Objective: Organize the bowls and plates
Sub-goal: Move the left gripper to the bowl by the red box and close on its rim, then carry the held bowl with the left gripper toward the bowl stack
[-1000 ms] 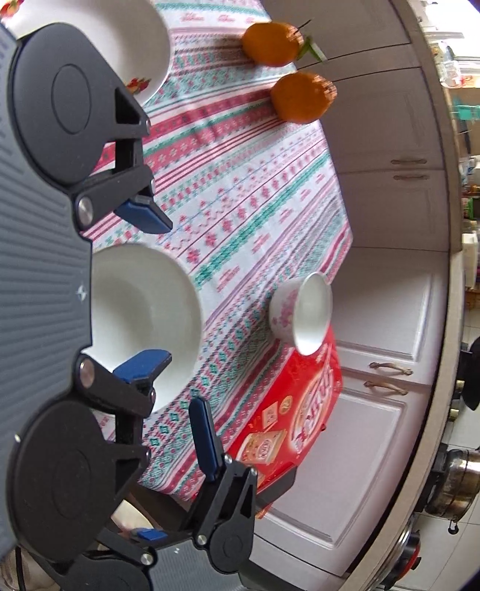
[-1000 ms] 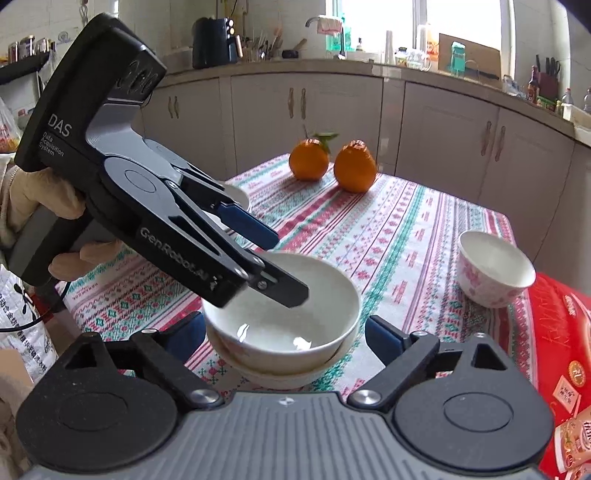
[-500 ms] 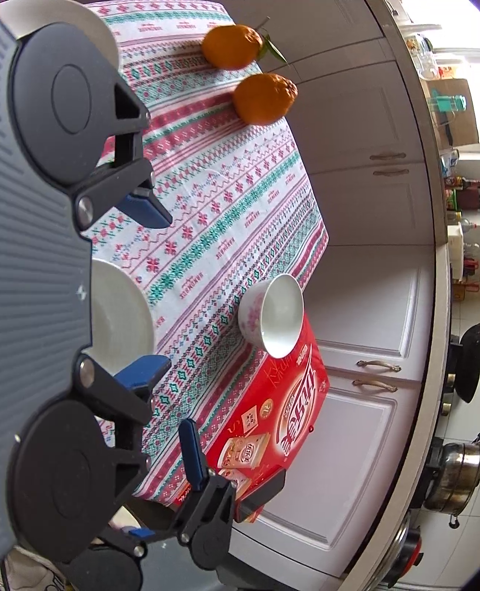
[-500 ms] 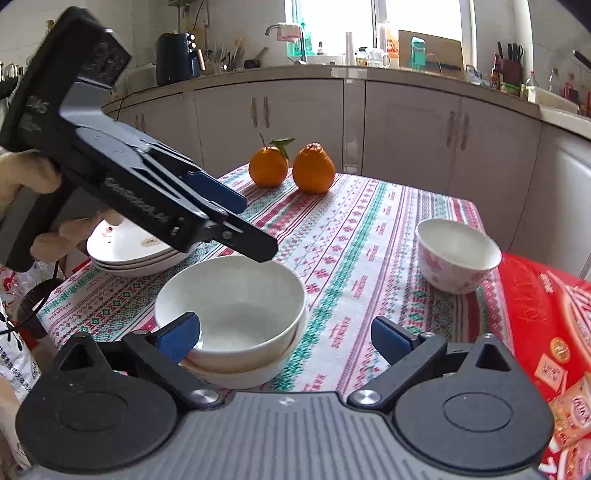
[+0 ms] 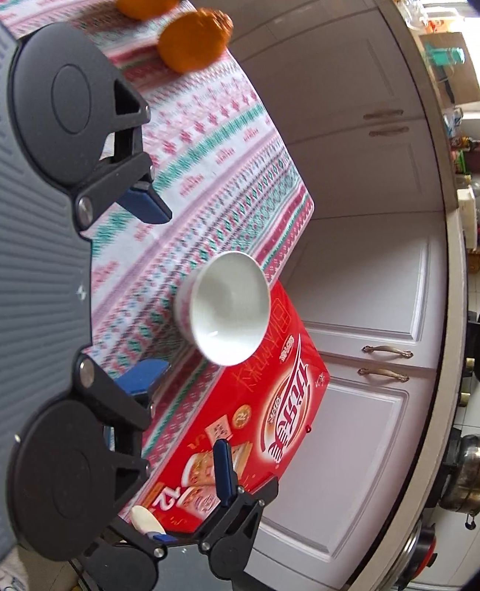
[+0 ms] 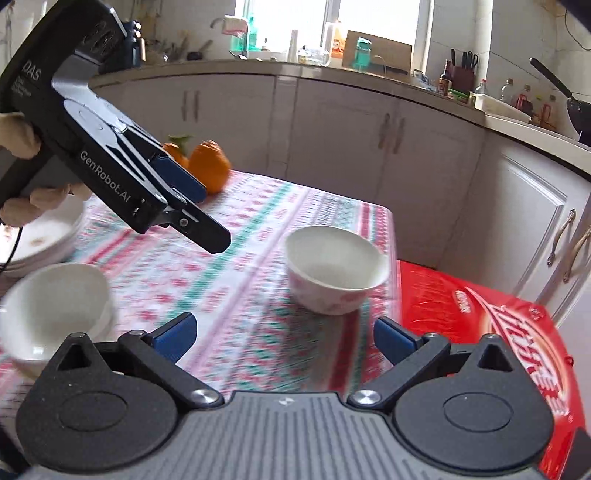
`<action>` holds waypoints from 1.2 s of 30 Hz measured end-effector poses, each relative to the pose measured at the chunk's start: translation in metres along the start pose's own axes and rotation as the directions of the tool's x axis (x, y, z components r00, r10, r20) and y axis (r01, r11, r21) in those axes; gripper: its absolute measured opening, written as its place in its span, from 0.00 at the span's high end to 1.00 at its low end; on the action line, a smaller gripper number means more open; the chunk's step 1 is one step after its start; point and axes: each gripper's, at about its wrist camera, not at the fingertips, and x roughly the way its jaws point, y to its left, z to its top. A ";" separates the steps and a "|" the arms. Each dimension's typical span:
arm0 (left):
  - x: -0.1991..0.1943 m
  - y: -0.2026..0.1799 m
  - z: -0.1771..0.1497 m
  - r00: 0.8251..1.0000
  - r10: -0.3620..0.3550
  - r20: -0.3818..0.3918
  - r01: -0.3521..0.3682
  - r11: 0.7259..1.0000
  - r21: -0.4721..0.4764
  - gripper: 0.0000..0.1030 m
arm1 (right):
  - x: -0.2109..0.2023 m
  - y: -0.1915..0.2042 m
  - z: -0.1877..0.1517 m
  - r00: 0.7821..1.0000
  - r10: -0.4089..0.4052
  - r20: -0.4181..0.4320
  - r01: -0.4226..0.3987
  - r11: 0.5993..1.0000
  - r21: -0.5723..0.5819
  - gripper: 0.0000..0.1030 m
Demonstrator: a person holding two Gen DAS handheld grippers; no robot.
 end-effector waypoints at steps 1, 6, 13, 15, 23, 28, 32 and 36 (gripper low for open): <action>0.009 0.001 0.005 1.000 -0.011 -0.005 0.011 1.000 0.003 0.22 | 0.008 -0.006 0.002 1.000 -0.006 -0.003 0.006 1.000 -0.002 0.00; 0.048 0.008 0.025 0.999 -0.032 -0.024 0.032 0.999 0.008 0.24 | 0.042 -0.029 0.009 1.000 -0.005 -0.020 0.005 1.000 -0.012 0.00; 0.087 0.015 0.041 0.997 -0.050 -0.055 0.050 0.999 0.007 0.34 | 0.082 -0.045 0.013 0.999 0.028 -0.044 -0.028 1.000 -0.001 0.01; 0.094 0.017 0.043 0.997 -0.051 -0.061 0.052 0.999 0.008 0.36 | 0.088 -0.046 0.014 0.998 0.030 -0.046 -0.030 1.000 -0.007 0.02; 0.108 0.022 0.049 0.994 -0.078 -0.072 0.078 0.997 0.003 0.42 | 0.098 -0.048 0.018 0.998 0.035 -0.043 -0.035 0.999 -0.019 0.09; 0.111 0.021 0.051 0.994 -0.082 -0.073 0.083 0.997 0.009 0.45 | 0.100 -0.049 0.020 0.998 0.044 -0.041 -0.045 0.999 -0.011 0.13; 0.111 0.021 0.052 0.993 -0.086 -0.076 0.087 0.996 0.007 0.45 | 0.099 -0.051 0.020 0.998 0.045 -0.040 -0.045 0.999 -0.010 0.13; 0.109 0.021 0.052 0.993 -0.085 -0.079 0.086 0.996 0.007 0.45 | 0.097 -0.048 0.020 0.998 0.039 -0.045 -0.040 0.999 -0.009 0.13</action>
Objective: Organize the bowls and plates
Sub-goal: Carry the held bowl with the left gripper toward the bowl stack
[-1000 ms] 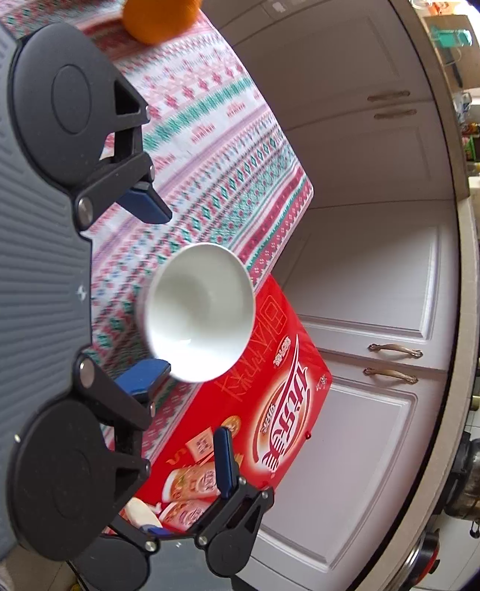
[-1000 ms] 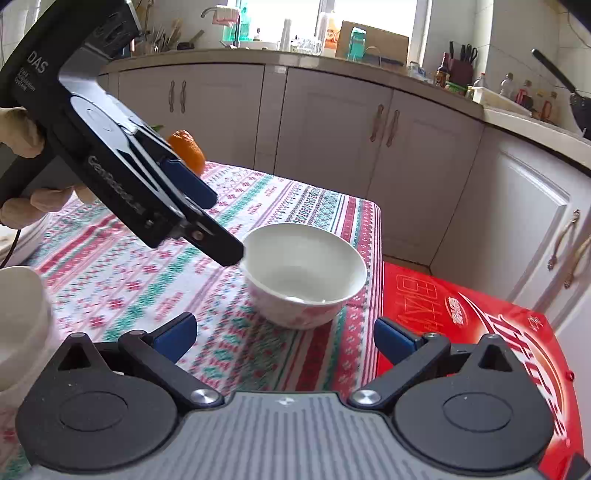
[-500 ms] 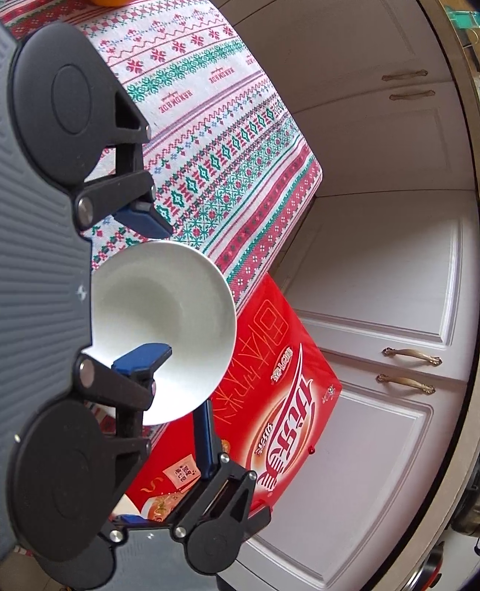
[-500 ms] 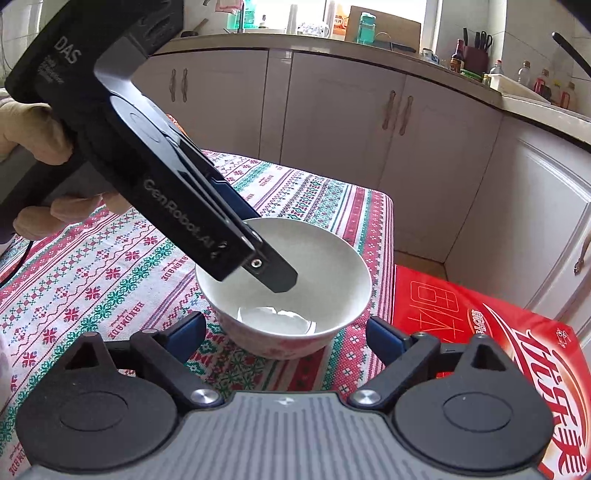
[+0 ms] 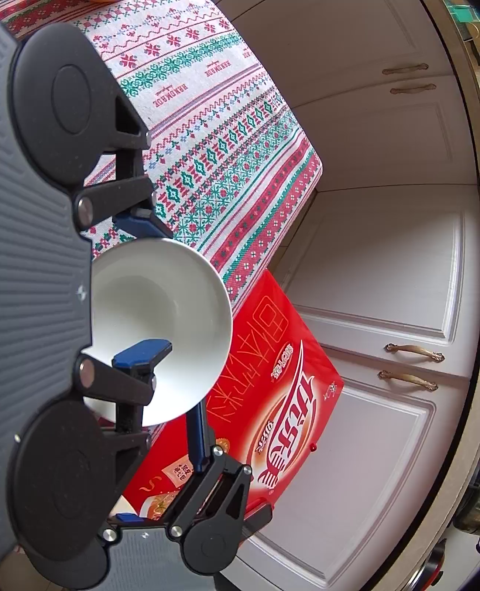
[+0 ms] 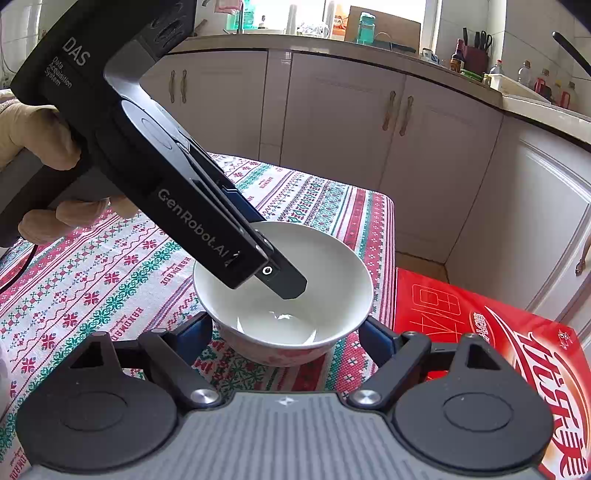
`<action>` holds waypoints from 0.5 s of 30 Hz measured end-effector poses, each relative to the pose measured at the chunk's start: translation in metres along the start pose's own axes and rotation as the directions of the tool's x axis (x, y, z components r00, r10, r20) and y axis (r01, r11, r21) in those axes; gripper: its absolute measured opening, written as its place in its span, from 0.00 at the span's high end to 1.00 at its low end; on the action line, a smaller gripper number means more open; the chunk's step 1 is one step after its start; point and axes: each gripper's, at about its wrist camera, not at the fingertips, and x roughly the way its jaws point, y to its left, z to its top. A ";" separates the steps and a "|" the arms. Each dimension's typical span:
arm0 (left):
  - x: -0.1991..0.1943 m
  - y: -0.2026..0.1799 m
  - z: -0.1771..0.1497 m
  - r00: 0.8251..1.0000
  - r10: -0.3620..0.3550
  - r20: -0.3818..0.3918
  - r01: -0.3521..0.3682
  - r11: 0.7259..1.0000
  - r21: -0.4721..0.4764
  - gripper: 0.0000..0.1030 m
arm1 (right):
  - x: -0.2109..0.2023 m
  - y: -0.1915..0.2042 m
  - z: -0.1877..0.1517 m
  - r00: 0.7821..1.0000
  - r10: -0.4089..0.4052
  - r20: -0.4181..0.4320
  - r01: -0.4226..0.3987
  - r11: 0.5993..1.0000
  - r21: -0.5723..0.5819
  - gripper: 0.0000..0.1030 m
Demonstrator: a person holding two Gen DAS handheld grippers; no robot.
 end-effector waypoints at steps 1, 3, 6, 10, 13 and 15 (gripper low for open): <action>0.000 0.000 0.000 1.000 0.001 -0.002 -0.001 1.000 0.000 0.45 | 0.000 0.000 0.000 1.000 0.002 -0.001 -0.002 1.000 0.002 0.13; -0.002 -0.002 -0.002 1.000 0.002 -0.005 -0.002 1.000 0.003 0.45 | -0.002 0.001 0.001 1.000 0.007 -0.002 -0.007 1.000 0.003 0.13; -0.007 -0.004 -0.004 1.000 0.002 -0.006 -0.002 1.000 0.002 0.45 | -0.006 0.003 0.002 1.000 0.012 -0.006 -0.012 1.000 0.001 0.13; -0.018 -0.010 -0.008 1.000 0.005 0.001 -0.005 1.000 0.001 0.45 | -0.014 0.007 0.003 1.000 0.016 -0.003 -0.016 1.000 -0.006 0.13; -0.030 -0.016 -0.011 1.000 0.012 0.011 -0.012 1.000 0.011 0.45 | -0.024 0.011 0.004 1.000 0.024 0.003 -0.024 1.000 -0.003 0.13; -0.039 -0.021 -0.013 1.000 0.016 0.018 -0.016 1.000 0.012 0.45 | -0.031 0.015 0.005 1.000 0.027 0.008 -0.027 1.000 -0.004 0.13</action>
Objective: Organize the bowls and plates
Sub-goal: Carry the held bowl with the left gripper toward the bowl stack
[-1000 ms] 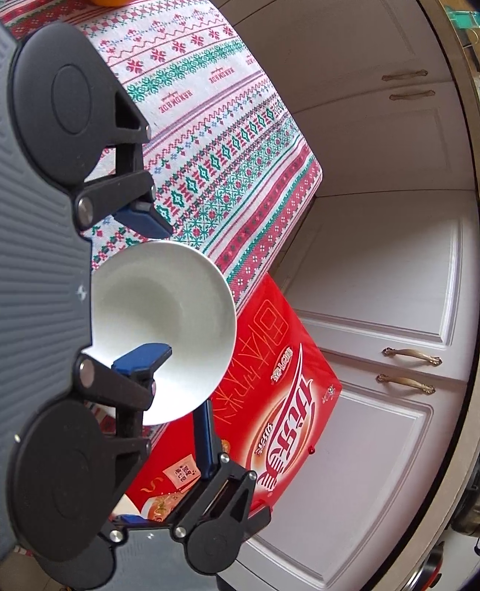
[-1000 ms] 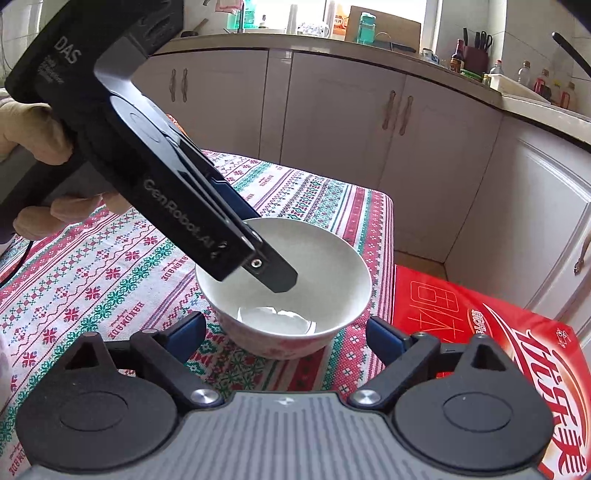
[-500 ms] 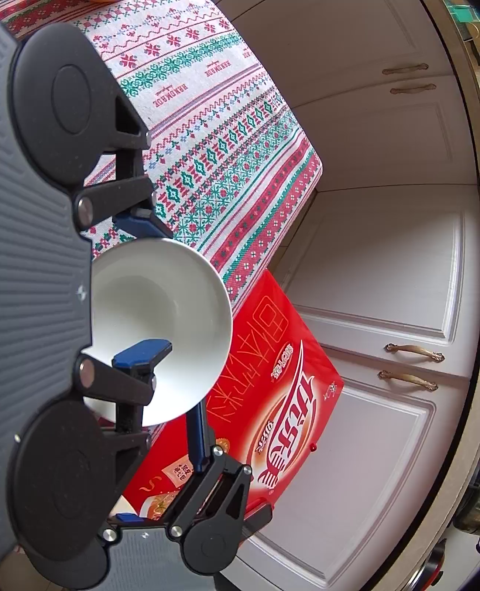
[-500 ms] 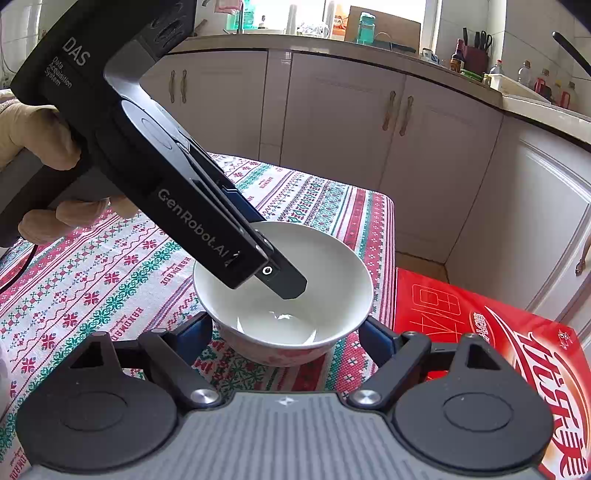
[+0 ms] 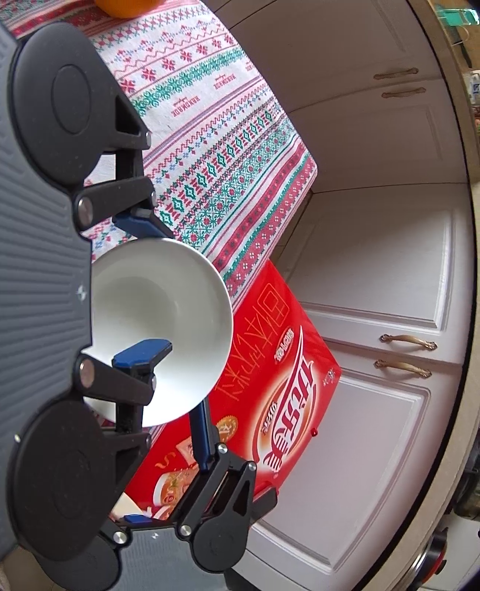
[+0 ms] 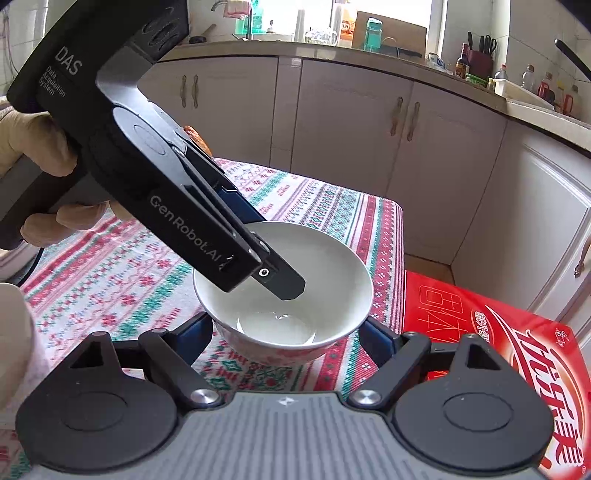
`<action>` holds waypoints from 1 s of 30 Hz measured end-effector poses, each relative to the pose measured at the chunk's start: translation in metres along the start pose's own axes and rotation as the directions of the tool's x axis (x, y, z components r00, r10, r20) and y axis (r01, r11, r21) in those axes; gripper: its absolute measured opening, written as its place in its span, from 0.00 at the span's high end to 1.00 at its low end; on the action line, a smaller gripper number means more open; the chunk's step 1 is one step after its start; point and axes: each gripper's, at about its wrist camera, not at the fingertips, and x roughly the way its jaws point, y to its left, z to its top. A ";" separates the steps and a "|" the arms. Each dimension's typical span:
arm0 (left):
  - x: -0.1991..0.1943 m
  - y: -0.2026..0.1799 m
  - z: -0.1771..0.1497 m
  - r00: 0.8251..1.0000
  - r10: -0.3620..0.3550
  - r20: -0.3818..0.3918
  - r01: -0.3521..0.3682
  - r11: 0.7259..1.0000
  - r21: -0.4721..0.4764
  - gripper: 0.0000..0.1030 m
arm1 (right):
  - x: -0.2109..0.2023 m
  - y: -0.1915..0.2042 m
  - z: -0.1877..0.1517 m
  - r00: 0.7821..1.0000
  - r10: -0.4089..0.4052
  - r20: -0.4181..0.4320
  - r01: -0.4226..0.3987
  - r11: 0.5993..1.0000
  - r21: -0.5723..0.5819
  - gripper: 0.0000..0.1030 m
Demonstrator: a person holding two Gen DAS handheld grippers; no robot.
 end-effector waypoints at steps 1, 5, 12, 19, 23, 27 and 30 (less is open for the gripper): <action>-0.005 -0.002 -0.001 1.000 0.002 0.004 -0.002 1.000 0.001 0.45 | -0.004 0.002 0.000 1.000 0.001 0.004 -0.001 1.000 -0.002 0.13; -0.024 -0.012 -0.007 1.000 0.011 0.020 -0.011 1.000 0.002 0.45 | -0.023 0.012 0.001 1.000 0.008 0.018 -0.008 1.000 -0.008 0.13; -0.058 -0.031 -0.021 0.998 0.032 0.048 -0.033 0.999 0.007 0.45 | -0.055 0.031 -0.001 0.999 0.028 0.038 -0.027 1.000 -0.014 0.13; -0.087 -0.045 -0.039 0.996 0.052 0.072 -0.052 0.999 -0.002 0.45 | -0.083 0.054 -0.003 0.997 0.047 0.054 -0.045 0.998 -0.035 0.13; -0.101 -0.051 -0.050 0.994 0.070 0.081 -0.069 0.998 -0.011 0.45 | -0.094 0.066 -0.004 0.996 0.062 0.062 -0.059 0.997 -0.049 0.13; -0.116 -0.057 -0.062 0.992 0.089 0.094 -0.087 0.996 -0.017 0.45 | -0.105 0.078 -0.006 0.994 0.082 0.075 -0.078 0.995 -0.056 0.13; -0.126 -0.060 -0.070 0.990 0.100 0.100 -0.098 0.995 -0.027 0.45 | -0.111 0.086 -0.006 0.992 0.095 0.079 -0.090 0.994 -0.067 0.13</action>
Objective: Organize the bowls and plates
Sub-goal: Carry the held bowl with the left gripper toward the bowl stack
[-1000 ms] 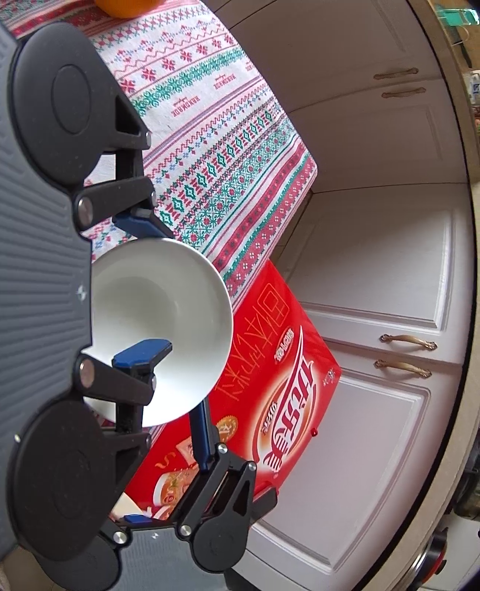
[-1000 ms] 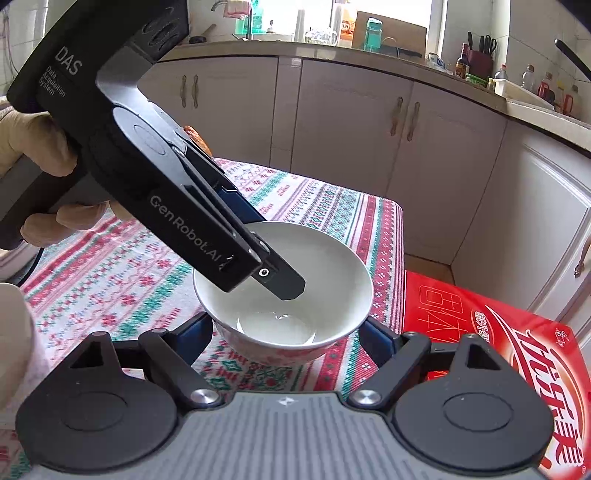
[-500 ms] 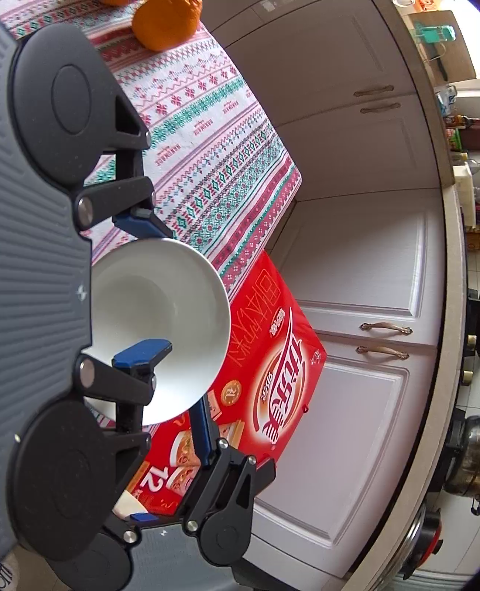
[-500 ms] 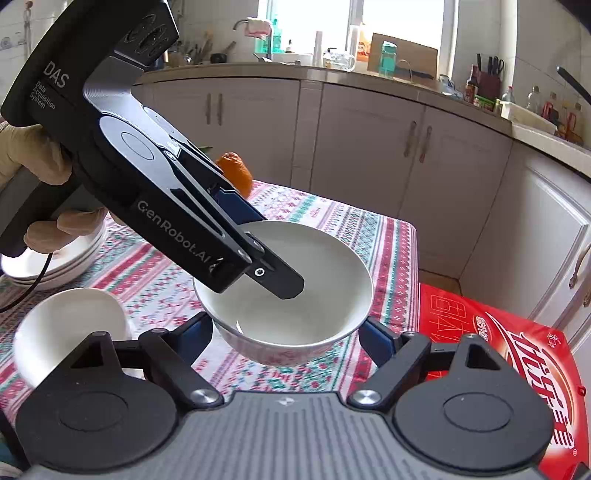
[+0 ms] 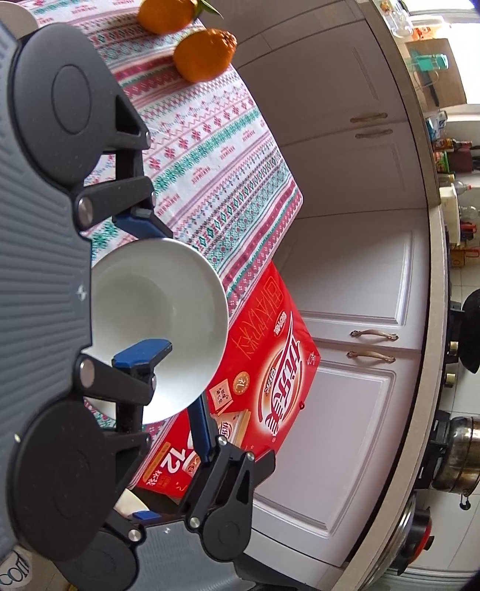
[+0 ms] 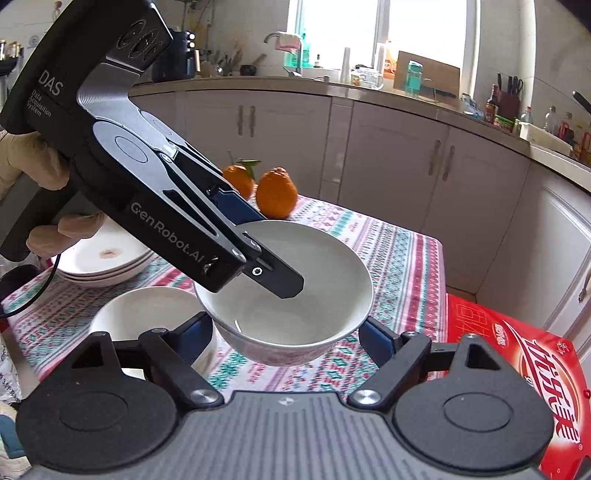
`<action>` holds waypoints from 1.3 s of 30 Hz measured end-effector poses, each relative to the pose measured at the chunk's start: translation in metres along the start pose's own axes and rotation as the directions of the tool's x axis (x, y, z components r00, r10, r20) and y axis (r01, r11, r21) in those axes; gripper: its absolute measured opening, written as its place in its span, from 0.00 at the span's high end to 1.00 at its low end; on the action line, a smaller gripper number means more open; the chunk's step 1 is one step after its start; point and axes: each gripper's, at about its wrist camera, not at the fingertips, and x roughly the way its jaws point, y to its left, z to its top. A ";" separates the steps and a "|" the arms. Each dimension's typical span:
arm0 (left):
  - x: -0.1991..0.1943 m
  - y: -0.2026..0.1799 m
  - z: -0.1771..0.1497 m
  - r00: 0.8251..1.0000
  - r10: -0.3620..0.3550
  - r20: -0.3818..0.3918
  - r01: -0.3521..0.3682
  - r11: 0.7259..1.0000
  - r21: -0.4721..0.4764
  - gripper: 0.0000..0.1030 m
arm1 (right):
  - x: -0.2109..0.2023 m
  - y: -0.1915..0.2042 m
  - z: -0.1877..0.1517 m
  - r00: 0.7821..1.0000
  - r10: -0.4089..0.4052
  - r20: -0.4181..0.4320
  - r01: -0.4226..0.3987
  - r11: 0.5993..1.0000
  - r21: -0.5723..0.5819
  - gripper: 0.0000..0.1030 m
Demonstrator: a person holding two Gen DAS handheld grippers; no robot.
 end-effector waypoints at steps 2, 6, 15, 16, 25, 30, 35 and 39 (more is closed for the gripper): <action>-0.007 -0.001 -0.004 1.000 0.009 0.004 -0.009 1.000 -0.004 0.45 | -0.003 0.005 0.000 1.000 0.010 0.001 -0.010 1.000 -0.005 0.13; -0.020 -0.002 -0.014 1.000 0.028 0.014 -0.028 0.999 -0.016 0.45 | -0.008 0.017 0.001 0.999 0.033 0.011 -0.033 0.999 -0.014 0.13; -0.046 0.003 -0.035 0.997 0.072 0.030 -0.070 0.996 -0.057 0.45 | -0.009 0.042 0.005 0.996 0.085 0.020 -0.084 0.995 -0.049 0.13; -0.048 0.003 -0.037 0.997 0.077 0.030 -0.075 0.995 -0.062 0.45 | -0.008 0.044 0.005 0.996 0.091 0.019 -0.090 0.995 -0.052 0.13; -0.058 0.011 -0.056 0.994 0.103 0.024 -0.100 0.989 -0.107 0.45 | -0.003 0.061 0.005 0.991 0.136 0.008 -0.135 0.988 -0.077 0.13; -0.058 0.014 -0.064 0.995 0.102 0.019 -0.098 0.986 -0.133 0.45 | 0.002 0.066 0.004 0.989 0.150 -0.008 -0.150 0.985 -0.085 0.13; -0.054 0.015 -0.071 0.995 0.099 0.012 -0.096 0.985 -0.142 0.45 | 0.007 0.068 0.000 0.988 0.155 -0.024 -0.156 0.985 -0.078 0.13; -0.051 0.018 -0.076 0.996 0.088 0.005 -0.086 0.984 -0.159 0.45 | 0.010 0.069 -0.003 0.986 0.164 -0.036 -0.166 0.984 -0.071 0.13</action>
